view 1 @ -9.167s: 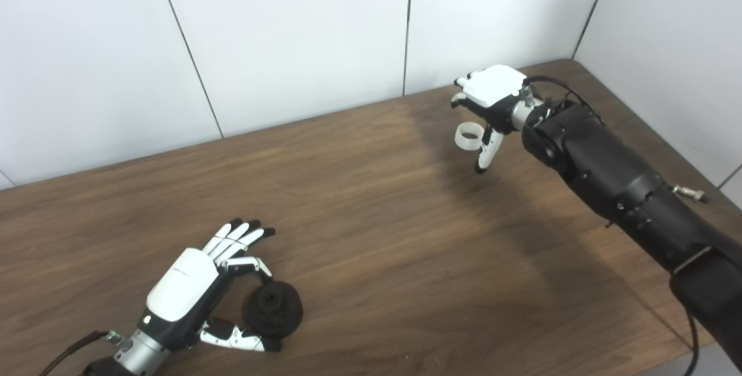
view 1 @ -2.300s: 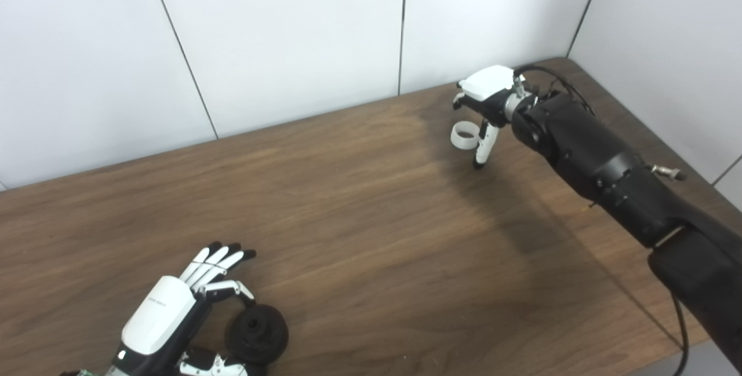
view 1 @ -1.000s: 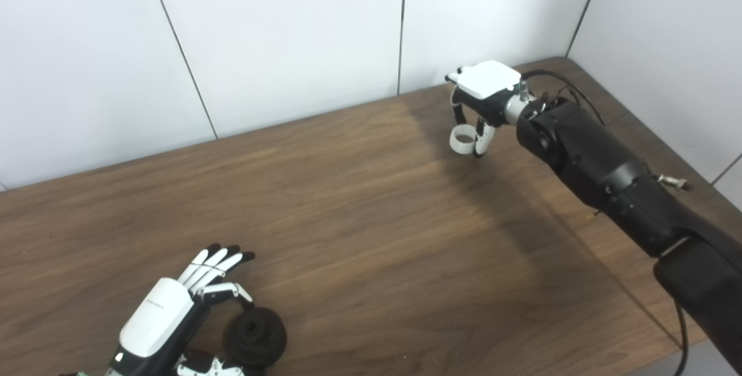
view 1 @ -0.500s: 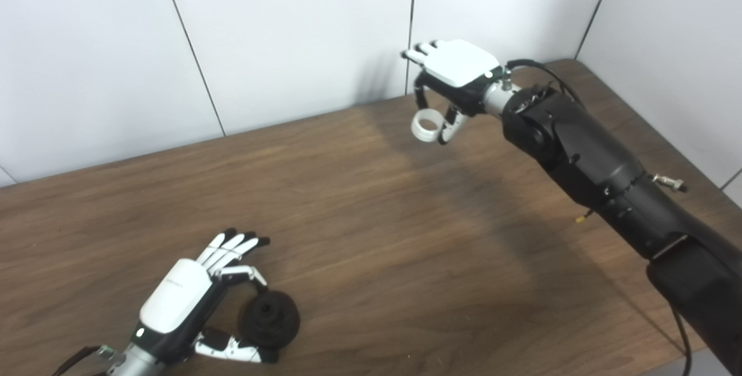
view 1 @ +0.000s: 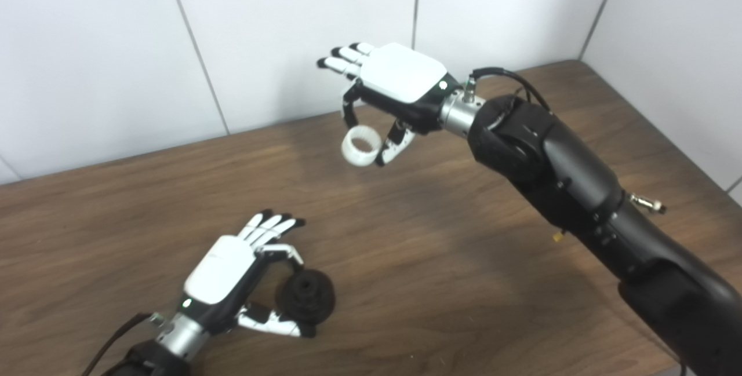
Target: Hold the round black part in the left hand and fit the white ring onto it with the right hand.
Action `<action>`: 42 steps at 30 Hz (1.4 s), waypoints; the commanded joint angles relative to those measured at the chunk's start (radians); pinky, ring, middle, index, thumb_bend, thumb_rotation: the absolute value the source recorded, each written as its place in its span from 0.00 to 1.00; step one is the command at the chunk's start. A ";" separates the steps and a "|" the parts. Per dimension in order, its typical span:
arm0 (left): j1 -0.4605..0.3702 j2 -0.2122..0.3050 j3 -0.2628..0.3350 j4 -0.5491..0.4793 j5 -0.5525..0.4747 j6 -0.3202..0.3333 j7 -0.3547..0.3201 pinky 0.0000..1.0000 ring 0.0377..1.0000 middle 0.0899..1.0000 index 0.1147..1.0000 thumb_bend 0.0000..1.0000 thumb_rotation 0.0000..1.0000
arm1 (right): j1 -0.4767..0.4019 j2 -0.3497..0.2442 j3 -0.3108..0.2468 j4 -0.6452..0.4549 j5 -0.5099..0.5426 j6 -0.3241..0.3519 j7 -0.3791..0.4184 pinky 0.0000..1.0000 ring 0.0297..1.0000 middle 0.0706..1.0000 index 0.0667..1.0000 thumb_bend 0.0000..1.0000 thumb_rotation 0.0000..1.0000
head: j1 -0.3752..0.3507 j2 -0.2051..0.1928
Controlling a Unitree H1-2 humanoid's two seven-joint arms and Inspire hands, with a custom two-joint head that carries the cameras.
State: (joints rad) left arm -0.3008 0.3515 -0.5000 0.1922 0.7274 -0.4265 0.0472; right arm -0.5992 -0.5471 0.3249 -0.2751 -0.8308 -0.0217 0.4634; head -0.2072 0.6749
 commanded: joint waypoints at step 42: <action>0.008 -0.100 -0.001 -0.123 0.064 0.087 -0.136 1.00 0.94 0.91 0.41 0.52 0.05 | -0.019 0.042 0.041 -0.204 0.122 -0.184 0.318 1.00 1.00 0.98 0.44 0.52 0.13 | 0.123 0.125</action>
State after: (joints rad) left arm -0.2822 0.2548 -0.5026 0.0845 0.7838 -0.3270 -0.0964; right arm -0.5774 -0.5026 0.3772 -0.4470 -0.7269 -0.1959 0.7831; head -0.0844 0.7977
